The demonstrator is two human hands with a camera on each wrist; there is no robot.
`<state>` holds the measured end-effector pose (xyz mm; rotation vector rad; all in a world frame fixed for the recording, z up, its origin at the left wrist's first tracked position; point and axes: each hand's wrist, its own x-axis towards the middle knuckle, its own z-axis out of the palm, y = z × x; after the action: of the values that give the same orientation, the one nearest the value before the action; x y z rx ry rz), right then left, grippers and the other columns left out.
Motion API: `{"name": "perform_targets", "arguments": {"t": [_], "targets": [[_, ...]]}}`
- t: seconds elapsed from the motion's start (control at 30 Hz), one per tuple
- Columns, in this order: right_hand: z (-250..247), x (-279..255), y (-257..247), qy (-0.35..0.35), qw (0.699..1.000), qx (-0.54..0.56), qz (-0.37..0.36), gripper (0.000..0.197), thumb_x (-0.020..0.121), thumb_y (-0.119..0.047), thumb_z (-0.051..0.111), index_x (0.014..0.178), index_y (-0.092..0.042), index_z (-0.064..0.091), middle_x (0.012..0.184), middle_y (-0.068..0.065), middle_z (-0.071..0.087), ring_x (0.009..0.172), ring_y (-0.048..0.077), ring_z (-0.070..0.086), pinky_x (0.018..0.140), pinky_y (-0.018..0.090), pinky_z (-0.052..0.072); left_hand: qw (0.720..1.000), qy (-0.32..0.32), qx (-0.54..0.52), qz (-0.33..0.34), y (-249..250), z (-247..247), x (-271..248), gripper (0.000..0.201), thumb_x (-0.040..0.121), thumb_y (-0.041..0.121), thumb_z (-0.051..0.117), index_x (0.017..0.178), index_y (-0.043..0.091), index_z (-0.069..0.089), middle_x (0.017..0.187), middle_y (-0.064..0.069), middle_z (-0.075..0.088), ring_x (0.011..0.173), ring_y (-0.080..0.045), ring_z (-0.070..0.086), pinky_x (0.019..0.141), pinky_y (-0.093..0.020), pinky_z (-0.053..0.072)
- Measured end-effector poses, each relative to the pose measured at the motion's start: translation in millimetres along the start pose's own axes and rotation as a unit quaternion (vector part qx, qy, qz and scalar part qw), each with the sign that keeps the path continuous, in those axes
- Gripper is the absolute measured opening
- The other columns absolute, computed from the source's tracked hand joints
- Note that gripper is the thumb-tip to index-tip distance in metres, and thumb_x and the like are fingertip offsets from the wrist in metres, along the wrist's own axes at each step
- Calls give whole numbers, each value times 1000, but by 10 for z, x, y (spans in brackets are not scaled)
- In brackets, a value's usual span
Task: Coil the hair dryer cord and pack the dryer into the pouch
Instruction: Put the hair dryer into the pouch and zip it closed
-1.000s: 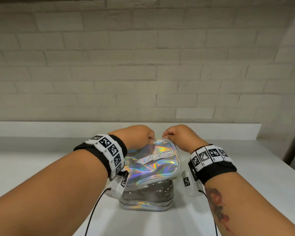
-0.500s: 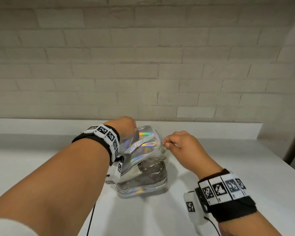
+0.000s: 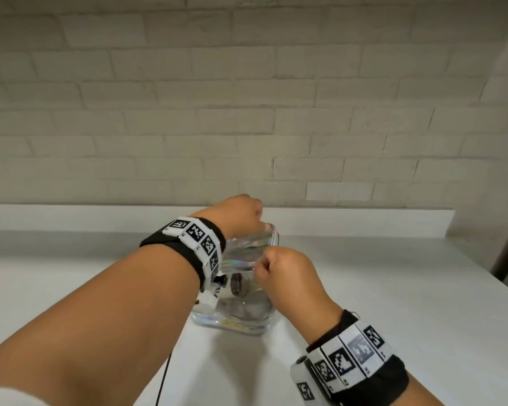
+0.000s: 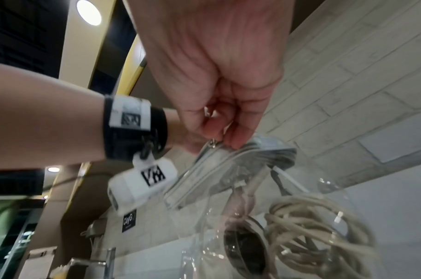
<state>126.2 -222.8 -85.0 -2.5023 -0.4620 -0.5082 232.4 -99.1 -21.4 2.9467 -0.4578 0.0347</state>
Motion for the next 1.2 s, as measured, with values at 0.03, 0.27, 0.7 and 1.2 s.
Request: {"name": "perform_targets", "arguments": {"t": [0.03,0.27,0.7,1.2], "targets": [[5,14,-3,16,1000,8,6,20,82,-14,51,63,-12,53,57,9,53,54,22,43,50,29,26,998,-61,28,-13,139,-25,-24,43,80,60,51,85,18,62,89,-2,63,80,-22,60,74,-34,49],[187,-91,5,3,999,31,7,14,79,-5,60,66,-12,61,58,3,51,55,16,41,55,26,34,960,-228,158,-30,461,23,-32,32,74,44,56,65,16,69,66,-2,71,68,-23,67,80,-40,54],[197,3,-150,-104,989,-46,-99,16,70,3,59,56,-4,54,53,15,54,53,31,58,53,30,33,991,-122,-42,-47,597,227,-60,26,75,27,56,53,16,62,55,-1,63,55,-21,55,66,-30,51],[124,1351,141,-181,982,-59,-1,33,90,-15,46,120,-12,58,127,13,61,117,32,56,91,31,42,842,86,-477,-235,-673,265,-126,31,98,25,46,108,2,63,112,-23,63,97,-33,63,66,-26,42]]}}
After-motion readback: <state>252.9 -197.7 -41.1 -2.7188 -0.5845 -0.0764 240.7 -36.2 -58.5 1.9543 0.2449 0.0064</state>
